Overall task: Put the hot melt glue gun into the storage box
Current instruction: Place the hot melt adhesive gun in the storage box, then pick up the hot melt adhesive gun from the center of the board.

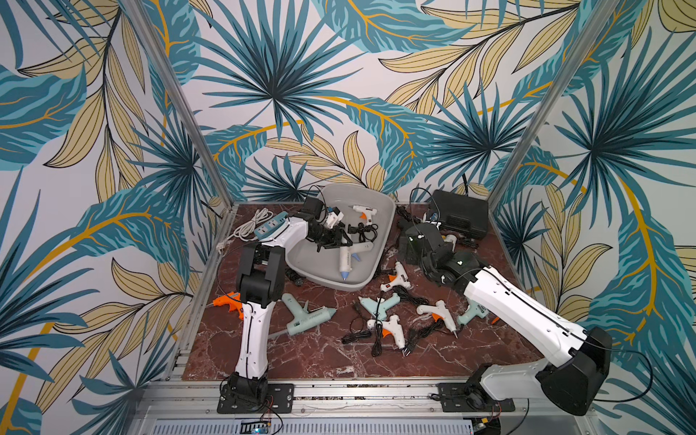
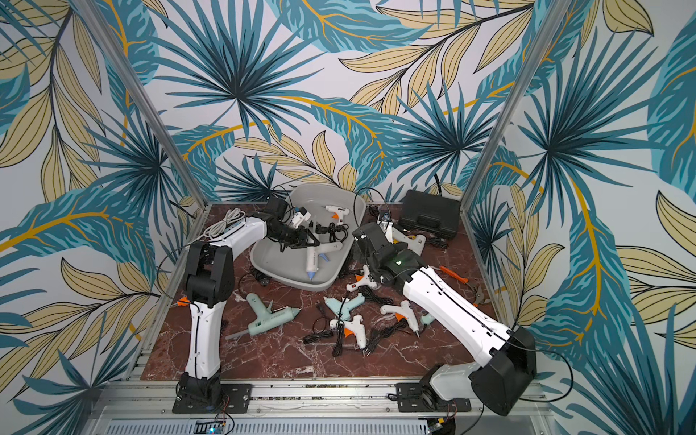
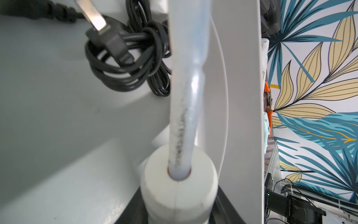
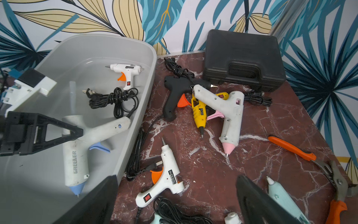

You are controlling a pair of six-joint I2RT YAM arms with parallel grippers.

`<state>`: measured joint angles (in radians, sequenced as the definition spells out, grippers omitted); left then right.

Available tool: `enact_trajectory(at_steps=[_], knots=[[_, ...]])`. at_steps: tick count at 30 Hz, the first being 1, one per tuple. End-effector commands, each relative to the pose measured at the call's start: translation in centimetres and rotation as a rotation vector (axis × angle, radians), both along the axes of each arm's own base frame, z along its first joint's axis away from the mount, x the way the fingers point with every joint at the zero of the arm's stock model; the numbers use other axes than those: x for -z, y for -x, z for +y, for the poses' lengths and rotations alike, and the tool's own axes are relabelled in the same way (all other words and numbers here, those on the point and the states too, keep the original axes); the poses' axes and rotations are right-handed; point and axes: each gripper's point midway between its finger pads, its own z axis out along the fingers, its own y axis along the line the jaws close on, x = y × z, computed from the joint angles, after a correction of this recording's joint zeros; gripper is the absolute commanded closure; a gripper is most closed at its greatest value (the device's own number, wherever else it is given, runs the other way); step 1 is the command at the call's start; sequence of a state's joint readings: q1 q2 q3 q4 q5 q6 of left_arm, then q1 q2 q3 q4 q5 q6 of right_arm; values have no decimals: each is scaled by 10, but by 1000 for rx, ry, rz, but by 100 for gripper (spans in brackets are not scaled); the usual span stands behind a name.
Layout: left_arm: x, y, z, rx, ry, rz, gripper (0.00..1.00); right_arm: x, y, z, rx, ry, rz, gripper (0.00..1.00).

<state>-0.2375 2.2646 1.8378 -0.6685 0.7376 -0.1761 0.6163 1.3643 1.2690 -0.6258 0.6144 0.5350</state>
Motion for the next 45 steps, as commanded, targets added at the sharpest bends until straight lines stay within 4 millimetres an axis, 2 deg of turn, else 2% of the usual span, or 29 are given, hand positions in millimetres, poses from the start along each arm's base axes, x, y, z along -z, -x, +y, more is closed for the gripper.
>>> enact_trajectory(at_steps=[1,3,5,7,8,11,14,20,26,29,33,38,45], knots=[[25,-14,23,-68,-150,-14,45,13,1,-8,24,-34,68,1],[28,-18,33,-93,-217,-28,37,18,-1,-11,34,-45,87,1],[29,-20,38,-102,-252,-39,36,22,-2,-16,48,-51,101,1],[27,-20,39,-105,-257,-44,34,26,-3,-22,62,-57,111,1],[27,-20,38,-103,-256,-44,29,28,-4,-25,71,-64,117,1],[24,-19,36,-104,-252,-44,26,36,-5,-39,102,-84,142,1],[10,-18,37,-126,-249,-67,20,47,-5,-60,147,-91,174,2],[-44,-18,52,-245,-263,-176,0,62,-5,-100,221,-96,217,6],[-96,-7,71,-395,-243,-296,0,83,-12,-126,242,-125,282,8],[-113,3,80,-459,-226,-336,0,99,-20,-133,231,-174,326,9],[-130,18,90,-534,-186,-377,0,124,-36,-138,196,-247,386,11],[-145,35,113,-665,-140,-428,0,156,-57,-140,163,-314,473,17],[-161,52,133,-746,-78,-528,0,179,-83,-140,136,-336,509,21]])
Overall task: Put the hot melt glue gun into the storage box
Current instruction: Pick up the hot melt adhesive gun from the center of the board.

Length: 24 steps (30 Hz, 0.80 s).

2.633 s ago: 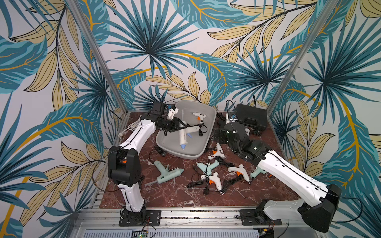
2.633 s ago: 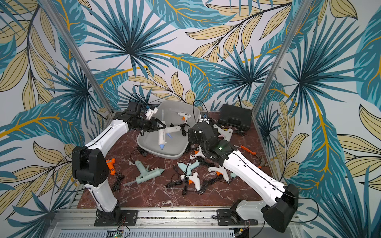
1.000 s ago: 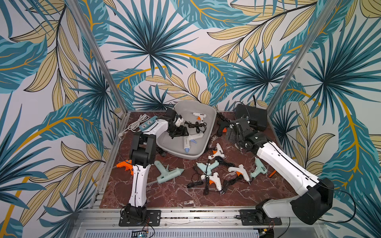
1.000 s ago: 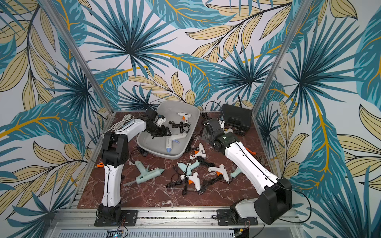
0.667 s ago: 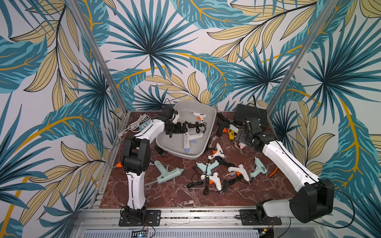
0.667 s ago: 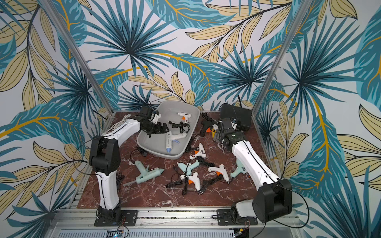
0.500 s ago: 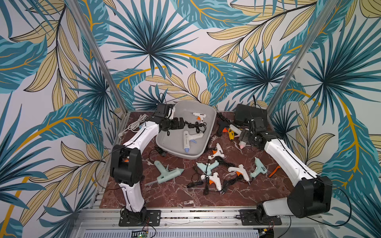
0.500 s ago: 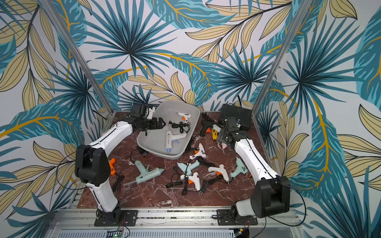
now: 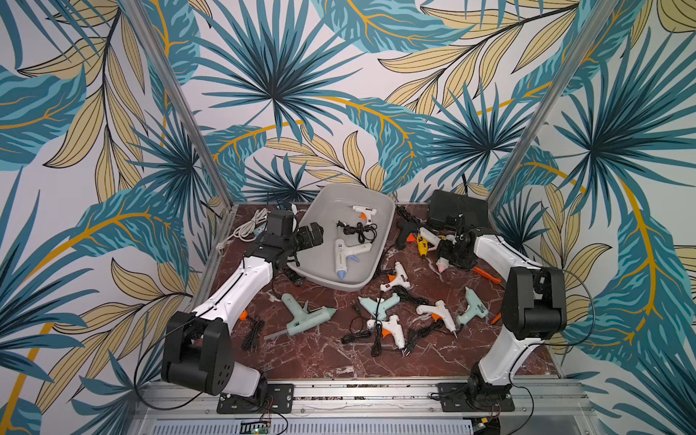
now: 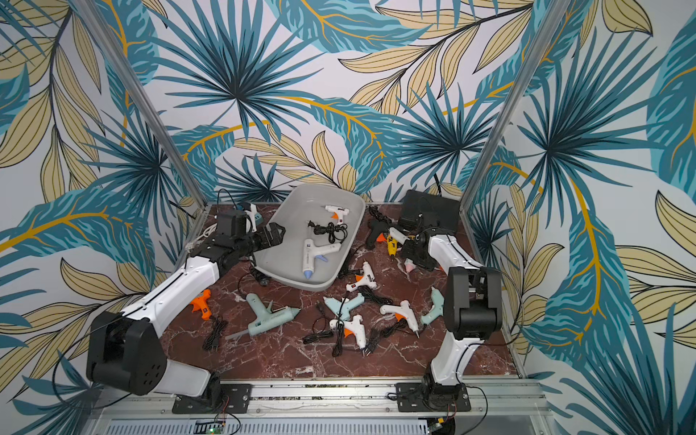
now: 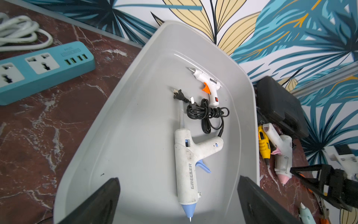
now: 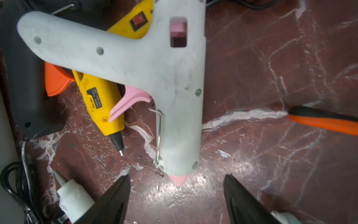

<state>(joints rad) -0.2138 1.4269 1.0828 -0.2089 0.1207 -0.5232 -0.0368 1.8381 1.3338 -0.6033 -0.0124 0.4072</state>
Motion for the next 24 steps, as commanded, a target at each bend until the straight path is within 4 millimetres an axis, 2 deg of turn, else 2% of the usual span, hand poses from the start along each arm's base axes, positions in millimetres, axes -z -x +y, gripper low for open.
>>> enact_trajectory(at_steps=[1,8,19,24], knots=[[-33,-7,12,-59,28,-133,0,3,-14,3,-36,-26,-13,21],[-35,-6,14,-54,34,-136,0,21,-21,-7,-14,9,29,26],[-30,-6,15,-61,43,-123,0,46,-31,-19,-32,52,81,41],[-27,-6,19,-84,49,-118,0,52,-33,-18,-57,49,93,62]])
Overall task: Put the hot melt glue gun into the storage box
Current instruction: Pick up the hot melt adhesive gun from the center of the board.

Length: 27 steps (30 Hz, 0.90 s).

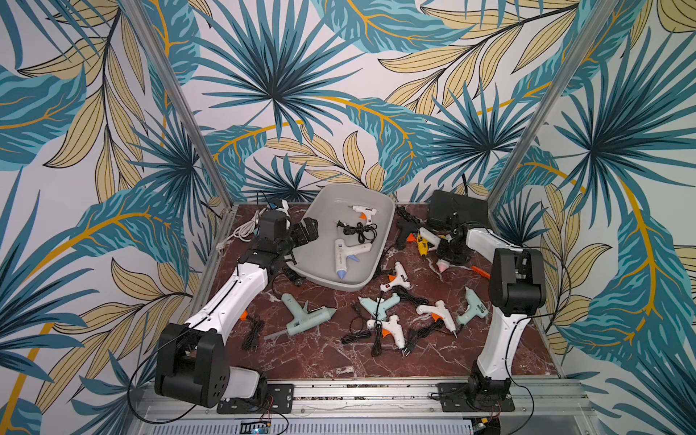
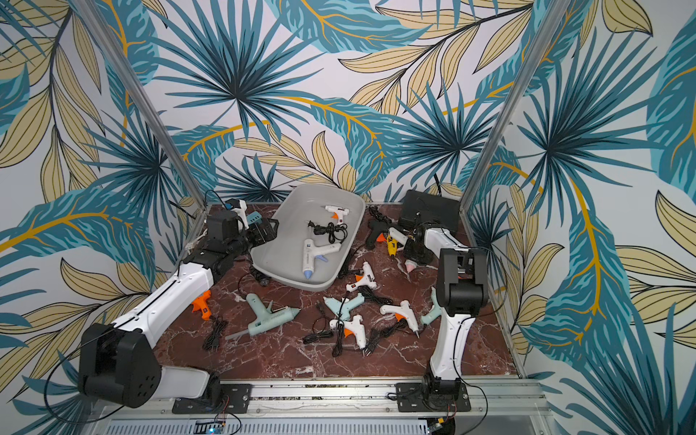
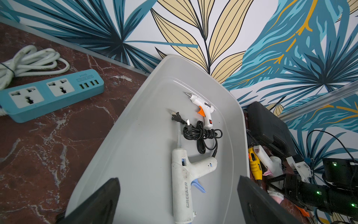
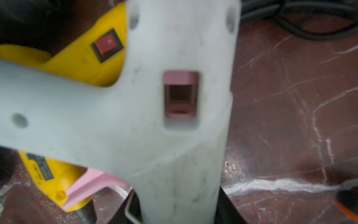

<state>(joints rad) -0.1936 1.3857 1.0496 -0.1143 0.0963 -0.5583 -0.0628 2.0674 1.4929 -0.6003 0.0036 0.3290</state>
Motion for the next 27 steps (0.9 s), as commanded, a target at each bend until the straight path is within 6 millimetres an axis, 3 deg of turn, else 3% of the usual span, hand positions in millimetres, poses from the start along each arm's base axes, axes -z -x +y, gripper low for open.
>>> enact_trajectory(at_steps=[1,5,12,19,27], knots=[[-6,-1,7,-27,12,-26,0,6,3,-2,-17,8,26,65],[-8,0,8,-30,10,-31,0,0,7,-3,-18,18,14,74],[-17,3,12,-43,14,-51,0,-29,21,-9,-13,70,-40,100],[-30,8,14,-46,21,-86,0,-81,34,-1,-46,85,-191,100],[-39,11,14,-41,21,-106,0,-154,45,30,-189,87,-410,100]])
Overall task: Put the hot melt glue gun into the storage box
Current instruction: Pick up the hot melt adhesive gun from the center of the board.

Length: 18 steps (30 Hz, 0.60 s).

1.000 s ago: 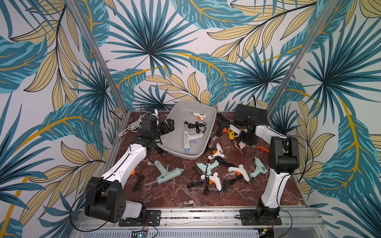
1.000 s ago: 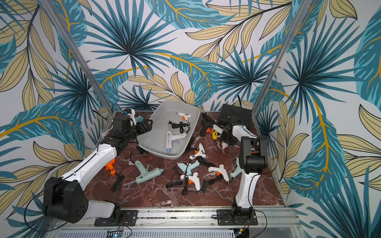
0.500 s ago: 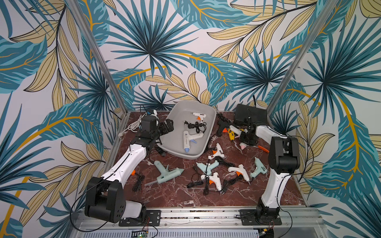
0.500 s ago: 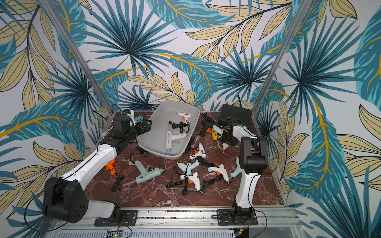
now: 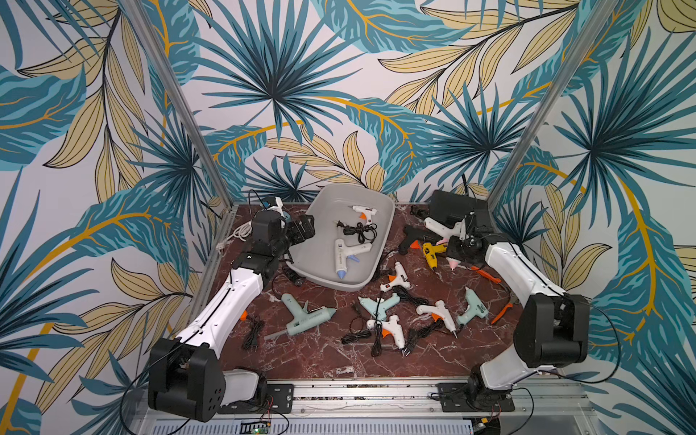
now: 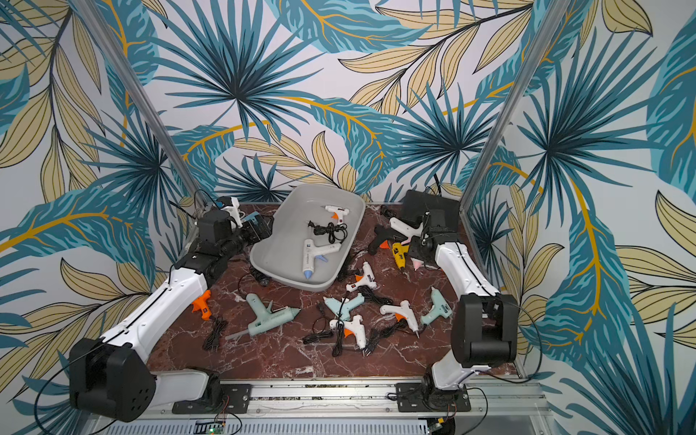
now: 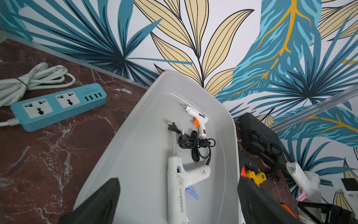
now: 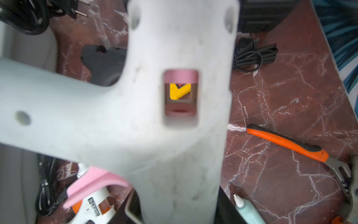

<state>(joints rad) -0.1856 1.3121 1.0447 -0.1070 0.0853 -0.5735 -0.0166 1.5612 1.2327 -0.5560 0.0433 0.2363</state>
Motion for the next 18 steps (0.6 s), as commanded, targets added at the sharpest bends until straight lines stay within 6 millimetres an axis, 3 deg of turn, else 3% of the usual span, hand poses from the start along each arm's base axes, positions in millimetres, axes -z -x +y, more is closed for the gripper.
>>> enact_trajectory(at_steps=[1,5,9,14,18], knots=[[-9,2,7,-18,-3,-35,0,-39,-5,20,-113,2,-152,100],[-13,3,3,8,-9,-43,0,-83,3,55,-290,35,-308,100],[-31,7,-7,89,-37,-64,0,-114,18,90,-475,124,-431,100],[-73,20,-30,256,-67,-150,0,-138,33,124,-654,237,-552,100],[-111,42,-56,456,-74,-211,0,-154,41,144,-745,318,-633,100]])
